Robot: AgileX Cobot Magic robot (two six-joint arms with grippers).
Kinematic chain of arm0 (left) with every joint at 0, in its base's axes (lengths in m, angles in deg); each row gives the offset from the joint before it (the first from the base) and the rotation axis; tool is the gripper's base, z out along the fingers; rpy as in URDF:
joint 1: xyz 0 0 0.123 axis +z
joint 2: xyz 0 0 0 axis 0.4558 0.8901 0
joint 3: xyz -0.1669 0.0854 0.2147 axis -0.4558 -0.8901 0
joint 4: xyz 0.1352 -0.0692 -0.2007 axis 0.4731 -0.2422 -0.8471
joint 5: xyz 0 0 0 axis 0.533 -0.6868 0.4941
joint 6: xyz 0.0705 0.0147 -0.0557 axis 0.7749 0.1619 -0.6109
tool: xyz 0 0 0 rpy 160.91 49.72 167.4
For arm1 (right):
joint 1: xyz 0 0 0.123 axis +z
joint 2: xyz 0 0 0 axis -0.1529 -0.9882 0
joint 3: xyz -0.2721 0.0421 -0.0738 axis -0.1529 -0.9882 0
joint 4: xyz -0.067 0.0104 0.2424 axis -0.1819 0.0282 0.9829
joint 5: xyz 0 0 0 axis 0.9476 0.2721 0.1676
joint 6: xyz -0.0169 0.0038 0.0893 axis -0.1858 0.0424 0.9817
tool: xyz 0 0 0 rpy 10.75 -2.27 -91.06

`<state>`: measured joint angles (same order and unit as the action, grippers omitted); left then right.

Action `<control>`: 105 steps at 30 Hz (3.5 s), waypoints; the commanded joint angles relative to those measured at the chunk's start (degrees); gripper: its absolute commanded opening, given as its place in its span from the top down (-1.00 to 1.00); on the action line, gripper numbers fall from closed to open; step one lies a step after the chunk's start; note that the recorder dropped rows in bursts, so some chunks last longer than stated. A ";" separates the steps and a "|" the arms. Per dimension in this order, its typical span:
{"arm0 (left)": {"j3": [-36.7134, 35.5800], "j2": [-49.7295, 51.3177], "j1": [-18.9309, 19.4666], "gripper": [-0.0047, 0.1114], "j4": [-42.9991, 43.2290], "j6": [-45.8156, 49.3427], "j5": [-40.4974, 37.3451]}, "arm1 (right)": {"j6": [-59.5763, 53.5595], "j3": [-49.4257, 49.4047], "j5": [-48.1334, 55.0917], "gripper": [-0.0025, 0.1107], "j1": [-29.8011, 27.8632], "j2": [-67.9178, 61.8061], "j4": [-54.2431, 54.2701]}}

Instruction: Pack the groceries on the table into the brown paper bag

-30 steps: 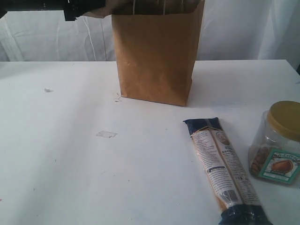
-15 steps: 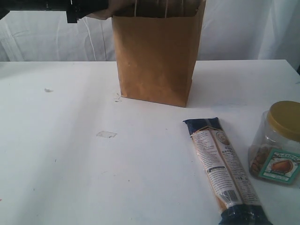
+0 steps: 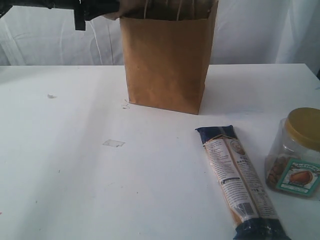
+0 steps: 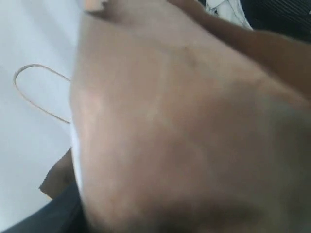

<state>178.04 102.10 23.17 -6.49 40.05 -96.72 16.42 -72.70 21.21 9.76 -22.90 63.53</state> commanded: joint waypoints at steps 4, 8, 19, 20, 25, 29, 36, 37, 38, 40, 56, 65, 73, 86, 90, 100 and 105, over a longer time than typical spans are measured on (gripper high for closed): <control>1.53 4.06 -2.54 0.92 -22.34 24.71 -5.59 | 0.00 -0.12 -0.46 0.96 -0.43 0.11 0.00; 1.53 4.95 -3.63 0.92 -21.92 25.72 -5.59 | 0.00 -0.12 -0.46 0.96 -0.43 0.11 0.00; 1.53 5.40 -4.07 0.33 -21.21 27.17 -3.81 | 0.00 -0.12 -0.46 0.96 -0.43 0.11 0.00; 1.53 5.40 -4.07 0.18 -21.32 27.17 -3.71 | 0.00 -0.12 -0.46 0.96 -0.43 0.11 0.00; 1.53 5.40 -4.17 -0.25 -23.16 24.90 -3.71 | 0.00 -0.12 -0.46 0.96 -0.43 0.11 0.00; 1.53 5.48 -4.17 -0.32 -23.16 23.45 -3.71 | 0.00 -0.12 -0.46 0.96 -0.43 0.11 0.00; 1.53 5.48 -4.17 -0.30 -23.16 19.83 -2.75 | 0.00 -0.12 -0.46 0.96 -0.43 0.11 0.00; 1.53 5.48 -4.17 -0.30 -23.16 19.78 -2.75 | 0.00 -0.12 -0.46 0.96 -0.43 0.11 0.00; 1.53 5.48 -4.17 -0.30 -23.16 19.78 -2.75 | 0.00 -0.12 -0.46 0.96 -0.43 0.11 0.00; 1.53 5.48 -4.05 -0.30 -23.16 19.76 -3.47 | 0.00 -0.12 -0.46 0.96 -0.43 0.11 0.00; 1.53 -0.56 12.34 0.87 -21.46 -3.05 -5.59 | 0.92 -0.12 -0.46 0.96 -0.43 0.11 0.00; 1.53 -4.11 15.80 0.92 10.77 -39.02 10.58 | 1.31 -0.12 -0.46 0.96 -0.43 0.11 0.00; -0.21 -10.27 15.80 0.92 60.32 -89.71 8.61 | 1.31 -0.12 -0.46 0.96 -0.43 0.11 0.00; -43.76 -44.07 13.95 0.92 65.01 -87.65 21.29 | 1.31 -0.12 -0.46 0.96 -0.43 0.11 0.00; -71.85 -63.96 13.95 0.92 65.13 -87.65 36.18 | 1.31 -0.12 -0.46 0.96 -0.43 0.11 0.00; -121.93 -109.98 13.95 0.92 63.39 -87.91 55.68 | 1.32 -0.12 -0.35 0.96 -0.43 0.11 0.00; -130.12 -124.94 13.95 0.92 62.92 -88.01 53.47 | 1.32 -0.12 -0.35 0.96 -0.43 0.11 0.00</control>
<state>51.58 -16.18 37.21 57.35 -47.72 -42.67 17.47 -72.70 21.21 9.76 -22.90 63.53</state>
